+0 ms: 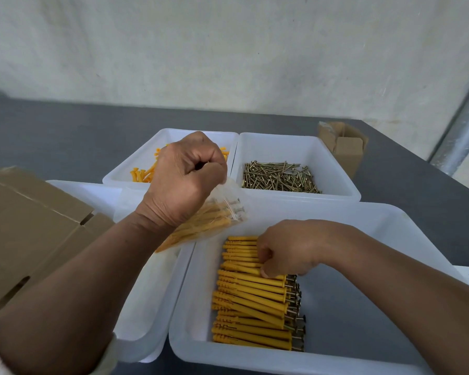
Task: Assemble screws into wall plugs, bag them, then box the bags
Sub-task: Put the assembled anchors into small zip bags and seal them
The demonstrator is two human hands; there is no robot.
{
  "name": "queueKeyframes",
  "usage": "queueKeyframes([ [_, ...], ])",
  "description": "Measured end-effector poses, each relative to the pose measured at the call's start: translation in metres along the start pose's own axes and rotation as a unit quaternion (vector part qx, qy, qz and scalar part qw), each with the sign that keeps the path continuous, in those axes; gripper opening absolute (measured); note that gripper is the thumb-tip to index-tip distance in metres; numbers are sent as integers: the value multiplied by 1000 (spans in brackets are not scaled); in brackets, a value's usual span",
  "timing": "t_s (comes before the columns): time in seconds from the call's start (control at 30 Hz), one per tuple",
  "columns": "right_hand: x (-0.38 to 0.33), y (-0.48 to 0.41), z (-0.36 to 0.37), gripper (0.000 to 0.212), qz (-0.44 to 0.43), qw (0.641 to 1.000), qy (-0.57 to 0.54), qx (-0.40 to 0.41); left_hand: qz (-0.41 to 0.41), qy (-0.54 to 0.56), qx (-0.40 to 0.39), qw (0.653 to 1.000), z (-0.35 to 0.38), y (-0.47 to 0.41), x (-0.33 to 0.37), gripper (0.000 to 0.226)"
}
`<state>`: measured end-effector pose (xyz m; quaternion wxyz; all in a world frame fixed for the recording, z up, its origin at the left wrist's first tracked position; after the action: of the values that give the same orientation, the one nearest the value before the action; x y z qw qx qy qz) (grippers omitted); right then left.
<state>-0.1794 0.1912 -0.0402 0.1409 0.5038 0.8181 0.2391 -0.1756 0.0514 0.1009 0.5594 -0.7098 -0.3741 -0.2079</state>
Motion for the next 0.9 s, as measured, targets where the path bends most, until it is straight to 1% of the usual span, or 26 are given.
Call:
queueKeyframes([
  [0.33,0,3,2,34,2,999,-25,-21,3,1,-2,1000,0,0,1,15],
  [0.5,-1,2,5,29,-6,999,-10,-38,3,4,-1,1000,1,1,1,16],
  [0.67,1,1,7,29,-1,999,16,-46,5,1,-2,1000,1,1,2,16],
  [0.77,0,3,12,34,5,997,-25,-68,6,-1,-2,1000,1,1,2,17],
  [0.9,-1,7,6,34,1,998,-20,-55,8,-3,-4,1000,1,0,2,18],
])
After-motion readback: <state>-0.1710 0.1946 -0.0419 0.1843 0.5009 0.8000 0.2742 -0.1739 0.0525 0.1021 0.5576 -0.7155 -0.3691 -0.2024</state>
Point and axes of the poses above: each hand's wrist, its own y-axis away from the middle knuckle, its own z-axis out of the palm, x = y × z, the point moved 9 cm from there along -y, towards the middle knuckle, and after that the axes turned 6 degrees about y, right-handed, at the moved point
